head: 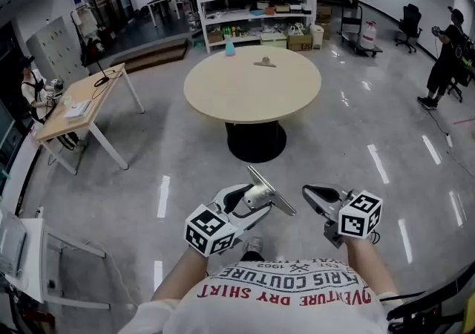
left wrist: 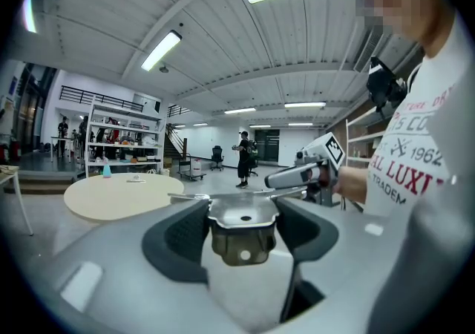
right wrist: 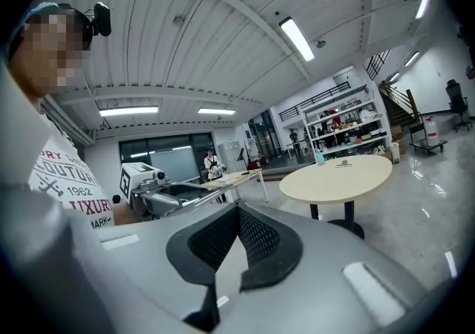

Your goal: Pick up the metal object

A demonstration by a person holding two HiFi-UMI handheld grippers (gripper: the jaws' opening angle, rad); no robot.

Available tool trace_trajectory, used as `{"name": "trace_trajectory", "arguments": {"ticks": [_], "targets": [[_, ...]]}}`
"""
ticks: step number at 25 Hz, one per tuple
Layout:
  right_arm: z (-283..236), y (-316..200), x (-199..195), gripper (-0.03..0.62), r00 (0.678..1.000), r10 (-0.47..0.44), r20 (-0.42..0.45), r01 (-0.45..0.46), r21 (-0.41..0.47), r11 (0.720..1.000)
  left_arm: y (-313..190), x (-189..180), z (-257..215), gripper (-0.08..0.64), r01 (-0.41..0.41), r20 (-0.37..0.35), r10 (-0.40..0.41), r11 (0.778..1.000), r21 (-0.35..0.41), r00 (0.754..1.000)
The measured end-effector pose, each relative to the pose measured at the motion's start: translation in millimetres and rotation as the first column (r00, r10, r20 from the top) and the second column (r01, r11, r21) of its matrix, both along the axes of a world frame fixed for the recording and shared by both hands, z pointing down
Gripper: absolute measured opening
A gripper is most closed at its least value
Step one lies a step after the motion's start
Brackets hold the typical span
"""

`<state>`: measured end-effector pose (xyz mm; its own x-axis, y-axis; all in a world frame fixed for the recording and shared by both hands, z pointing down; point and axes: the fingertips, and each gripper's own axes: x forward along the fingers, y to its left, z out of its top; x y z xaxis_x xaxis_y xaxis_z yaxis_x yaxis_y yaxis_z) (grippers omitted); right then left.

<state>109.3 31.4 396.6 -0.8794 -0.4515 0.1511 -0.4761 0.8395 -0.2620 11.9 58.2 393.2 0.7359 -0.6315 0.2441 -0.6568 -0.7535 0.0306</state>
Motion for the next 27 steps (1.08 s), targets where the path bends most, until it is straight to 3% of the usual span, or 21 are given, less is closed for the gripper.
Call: {"name": "trace_trajectory", "arguments": {"ticks": [27], "targets": [[12.2, 15.2, 12.4, 0.000, 1.000, 0.010, -0.008, -0.010, 0.008, 1.000, 12.9, 14.6, 8.7, 0.281, -0.013, 0.021, 0.013, 1.000, -0.002, 1.000]]}}
